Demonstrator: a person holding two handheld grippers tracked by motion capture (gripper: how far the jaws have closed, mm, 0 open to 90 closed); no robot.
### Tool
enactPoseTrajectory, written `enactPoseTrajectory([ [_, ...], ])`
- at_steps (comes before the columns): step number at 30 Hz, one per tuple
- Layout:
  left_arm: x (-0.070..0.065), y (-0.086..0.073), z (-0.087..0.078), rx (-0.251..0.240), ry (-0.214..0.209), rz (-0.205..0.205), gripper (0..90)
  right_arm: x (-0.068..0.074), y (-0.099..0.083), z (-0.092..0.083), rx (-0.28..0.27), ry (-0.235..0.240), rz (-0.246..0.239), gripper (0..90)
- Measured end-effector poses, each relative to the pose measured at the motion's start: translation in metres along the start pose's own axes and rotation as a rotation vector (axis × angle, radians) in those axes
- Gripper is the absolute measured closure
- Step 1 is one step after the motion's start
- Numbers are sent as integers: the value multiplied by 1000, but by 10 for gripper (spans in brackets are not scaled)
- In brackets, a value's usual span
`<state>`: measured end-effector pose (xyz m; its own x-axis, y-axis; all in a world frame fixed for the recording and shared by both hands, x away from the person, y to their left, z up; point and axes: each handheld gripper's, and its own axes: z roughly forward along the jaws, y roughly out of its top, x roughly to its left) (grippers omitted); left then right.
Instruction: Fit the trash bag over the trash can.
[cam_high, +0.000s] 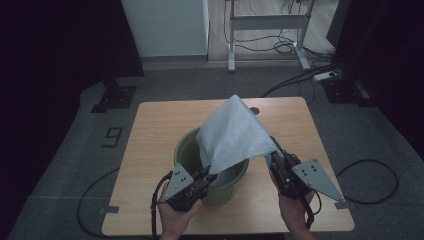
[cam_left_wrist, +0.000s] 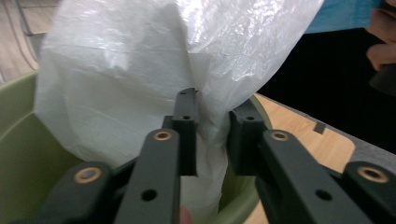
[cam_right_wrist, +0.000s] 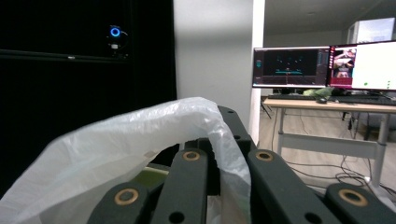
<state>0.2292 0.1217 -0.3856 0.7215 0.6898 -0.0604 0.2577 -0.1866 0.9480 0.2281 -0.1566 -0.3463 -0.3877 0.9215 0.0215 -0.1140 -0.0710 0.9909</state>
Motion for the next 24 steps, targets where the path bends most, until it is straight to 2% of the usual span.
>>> enactPoseTrajectory([
  [5,1,-2,-9,-8,-42,-11,536,0,-4,3,8,4,-4,877],
  [6,1,-2,-13,-12,-33,-7,463,-2,-5,4,10,0,-4,876],
  [7,1,-2,-17,-20,-23,-3,430,-4,-6,4,12,-5,-3,877],
  [10,2,-1,-27,-38,-39,-11,364,-9,-7,4,11,-15,-4,877],
  [13,6,4,-34,-50,-29,-17,340,-10,-7,4,5,-14,-17,877],
  [18,11,17,-35,-73,1,-32,322,-5,-8,4,1,-8,-63,876],
  [21,16,27,-32,-72,18,-33,316,0,-10,5,8,15,-71,876],
  [24,25,34,-28,-63,18,-62,307,6,-12,7,12,45,-80,876],
])
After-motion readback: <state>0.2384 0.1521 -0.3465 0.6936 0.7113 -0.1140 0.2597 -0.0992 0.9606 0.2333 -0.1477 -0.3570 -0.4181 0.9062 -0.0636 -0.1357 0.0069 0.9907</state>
